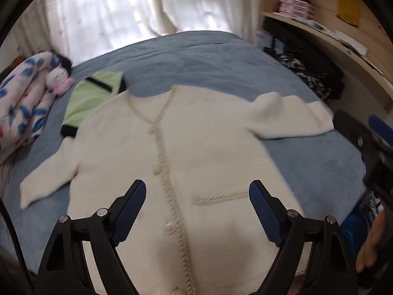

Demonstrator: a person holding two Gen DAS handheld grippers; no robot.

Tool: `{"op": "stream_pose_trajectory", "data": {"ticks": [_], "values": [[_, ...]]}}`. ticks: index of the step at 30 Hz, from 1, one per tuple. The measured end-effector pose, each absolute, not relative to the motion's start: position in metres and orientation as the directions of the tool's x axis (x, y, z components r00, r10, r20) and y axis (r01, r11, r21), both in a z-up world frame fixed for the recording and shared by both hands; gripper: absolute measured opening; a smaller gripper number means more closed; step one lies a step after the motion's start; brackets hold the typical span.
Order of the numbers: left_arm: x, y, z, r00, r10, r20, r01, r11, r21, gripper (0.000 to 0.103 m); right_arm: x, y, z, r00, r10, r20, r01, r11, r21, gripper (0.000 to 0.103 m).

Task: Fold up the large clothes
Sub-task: 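Grasp the sleeve nearest the right gripper and fold it across the body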

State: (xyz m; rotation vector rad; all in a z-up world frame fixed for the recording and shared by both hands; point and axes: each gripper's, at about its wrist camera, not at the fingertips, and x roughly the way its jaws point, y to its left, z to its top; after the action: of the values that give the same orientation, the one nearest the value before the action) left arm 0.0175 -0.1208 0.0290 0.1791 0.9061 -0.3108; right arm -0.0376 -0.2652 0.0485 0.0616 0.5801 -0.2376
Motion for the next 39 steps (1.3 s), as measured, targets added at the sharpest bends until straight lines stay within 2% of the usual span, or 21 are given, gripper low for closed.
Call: {"op": "stream_pose_trajectory", "data": {"ticks": [3, 6, 11, 15, 19, 22, 23, 29, 34, 35, 37, 38, 39], "values": [[0.027, -0.139, 0.043, 0.569, -0.241, -0.786, 0.381, 0.924, -0.007, 0.085, -0.033, -0.298, 0.064, 0.845, -0.219, -0.488, 0.270, 0.962, 0.035, 0.102], [0.042, -0.150, 0.057, 0.579, -0.280, -0.765, 0.373, 0.926, -0.057, 0.085, -0.021, -0.336, 0.073, 0.831, -0.261, -0.491, 0.322, 0.946, 0.043, 0.102], [0.069, -0.171, 0.068, 0.635, -0.268, -0.725, 0.344, 0.938, -0.045, 0.086, 0.013, -0.417, 0.062, 0.753, -0.323, -0.573, 0.414, 0.909, 0.033, 0.102], [0.091, -0.197, 0.055, 0.661, -0.218, -0.718, 0.318, 0.948, 0.005, 0.086, 0.032, -0.471, 0.029, 0.708, -0.301, -0.638, 0.449, 0.890, 0.078, 0.102], [0.107, -0.224, 0.027, 0.680, -0.152, -0.717, 0.287, 0.956, 0.069, 0.086, 0.055, -0.529, -0.026, 0.624, -0.265, -0.735, 0.517, 0.845, 0.134, 0.101], [0.118, -0.236, 0.001, 0.633, -0.159, -0.757, 0.287, 0.957, 0.040, 0.086, 0.067, -0.569, -0.069, 0.570, -0.199, -0.797, 0.571, 0.794, 0.210, 0.083], [0.121, -0.237, -0.007, 0.616, -0.162, -0.771, 0.285, 0.958, 0.027, 0.086, 0.070, -0.582, -0.085, 0.549, -0.180, -0.816, 0.597, 0.768, 0.232, 0.082], [0.124, -0.241, -0.042, 0.558, -0.164, -0.813, 0.279, 0.960, -0.002, 0.086, 0.075, -0.623, -0.150, 0.491, -0.115, -0.864, 0.700, 0.643, 0.312, 0.082], [0.129, -0.231, -0.058, 0.514, -0.176, -0.839, 0.261, 0.964, -0.042, 0.086, 0.083, -0.633, -0.177, 0.486, -0.111, -0.867, 0.737, 0.585, 0.339, 0.078], [0.129, -0.229, -0.061, 0.508, -0.178, -0.843, 0.261, 0.964, -0.046, 0.086, 0.086, -0.631, -0.176, 0.489, -0.126, -0.863, 0.741, 0.582, 0.335, 0.072], [0.129, -0.224, -0.065, 0.503, -0.171, -0.847, 0.252, 0.967, -0.046, 0.086, 0.092, -0.628, -0.173, 0.505, -0.130, -0.853, 0.728, 0.595, 0.340, 0.044], [0.129, -0.220, -0.066, 0.502, -0.168, -0.848, 0.247, 0.968, -0.045, 0.086, 0.098, -0.628, -0.172, 0.515, -0.116, -0.849, 0.714, 0.606, 0.350, 0.021], [0.129, -0.215, -0.067, 0.500, -0.166, -0.850, 0.239, 0.970, -0.049, 0.086, 0.101, -0.626, -0.168, 0.520, -0.115, -0.847, 0.707, 0.615, 0.350, 0.010]]}}
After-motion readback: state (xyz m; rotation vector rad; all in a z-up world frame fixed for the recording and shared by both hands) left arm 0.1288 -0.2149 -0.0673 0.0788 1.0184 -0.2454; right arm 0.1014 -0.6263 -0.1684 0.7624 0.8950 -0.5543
